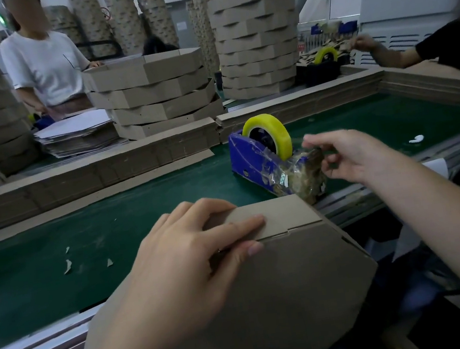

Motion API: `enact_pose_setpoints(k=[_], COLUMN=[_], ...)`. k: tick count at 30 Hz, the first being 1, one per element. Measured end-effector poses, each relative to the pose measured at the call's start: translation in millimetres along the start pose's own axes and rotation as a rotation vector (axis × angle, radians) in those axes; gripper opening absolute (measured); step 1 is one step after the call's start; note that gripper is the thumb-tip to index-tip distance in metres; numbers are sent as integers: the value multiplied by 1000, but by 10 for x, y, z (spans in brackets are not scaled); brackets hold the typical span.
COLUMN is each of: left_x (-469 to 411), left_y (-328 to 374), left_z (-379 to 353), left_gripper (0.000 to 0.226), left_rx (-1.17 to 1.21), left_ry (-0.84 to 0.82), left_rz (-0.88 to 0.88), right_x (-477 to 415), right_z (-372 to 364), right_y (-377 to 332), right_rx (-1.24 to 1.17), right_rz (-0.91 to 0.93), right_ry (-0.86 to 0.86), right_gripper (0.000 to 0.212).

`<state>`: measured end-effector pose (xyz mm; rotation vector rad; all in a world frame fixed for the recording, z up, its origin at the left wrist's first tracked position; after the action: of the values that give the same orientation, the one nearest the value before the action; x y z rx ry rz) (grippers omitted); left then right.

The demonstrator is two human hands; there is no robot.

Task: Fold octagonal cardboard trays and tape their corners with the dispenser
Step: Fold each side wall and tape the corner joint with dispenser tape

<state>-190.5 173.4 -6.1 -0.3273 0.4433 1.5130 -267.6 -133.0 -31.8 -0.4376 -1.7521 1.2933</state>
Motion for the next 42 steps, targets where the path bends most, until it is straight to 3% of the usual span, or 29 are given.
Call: enact_pose_setpoints(k=[4, 7, 10, 13, 16, 21, 25, 27, 30, 32, 33, 37, 42], left_x=[-8, 5, -11, -21, -17, -6, 19, 30, 11, 2, 3, 9, 8], left_y=[-11, -10, -17, -21, -24, -43, -46, -47, -50, -43, -37, -21, 2], left_z=[-9, -8, -10, -14, -14, -11, -13, -7, -20, -22, -23, -17, -18], left_gripper=[39, 39, 39, 39, 39, 39, 39, 38, 38, 39, 39, 37, 37], left_rx=[6, 21, 17, 15, 16, 13, 11, -9, -8, 5, 8, 30, 6], left_ry=[0, 10, 12, 6, 3, 2, 6, 12, 12, 7, 4, 12, -10], left_rz=[-1, 10, 15, 13, 13, 7, -2, -8, -17, -14, -16, -24, -49], right_x=[27, 15, -9, -50, -87, -113, -7, 204, 641, 848, 909, 1009, 1000], right_z=[25, 37, 114, 130, 146, 412, 550, 512, 229, -10, -98, -203, -167], right_y=[-3, 156, 319, 458, 619, 619, 656, 721, 746, 744, 745, 717, 747], right_rx=[-91, -269, -503, -603, -439, 216, 357, 239, 161, 263, 316, 311, 343], right_rz=[32, 153, 237, 310, 344, 455, 309, 408, 580, 508, 467, 485, 483], right_ry=[-27, -86, -173, -199, -97, 265, 525, 452, 53, -223, -282, -306, -305], right_gripper=[16, 21, 42, 47, 49, 26, 24, 22, 20, 22, 25, 42, 35])
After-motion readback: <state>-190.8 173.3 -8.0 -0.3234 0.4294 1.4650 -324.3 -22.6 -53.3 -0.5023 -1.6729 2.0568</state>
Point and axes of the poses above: each hand's wrist, its own x-axis away from the middle knuckle, its own z-axis out of the back of the hand, y = z × x, the point moved 1 cm from there along -x, towards the middle knuckle, and after that the axes turned 14 degrees about -z, right-handed, at the moved point
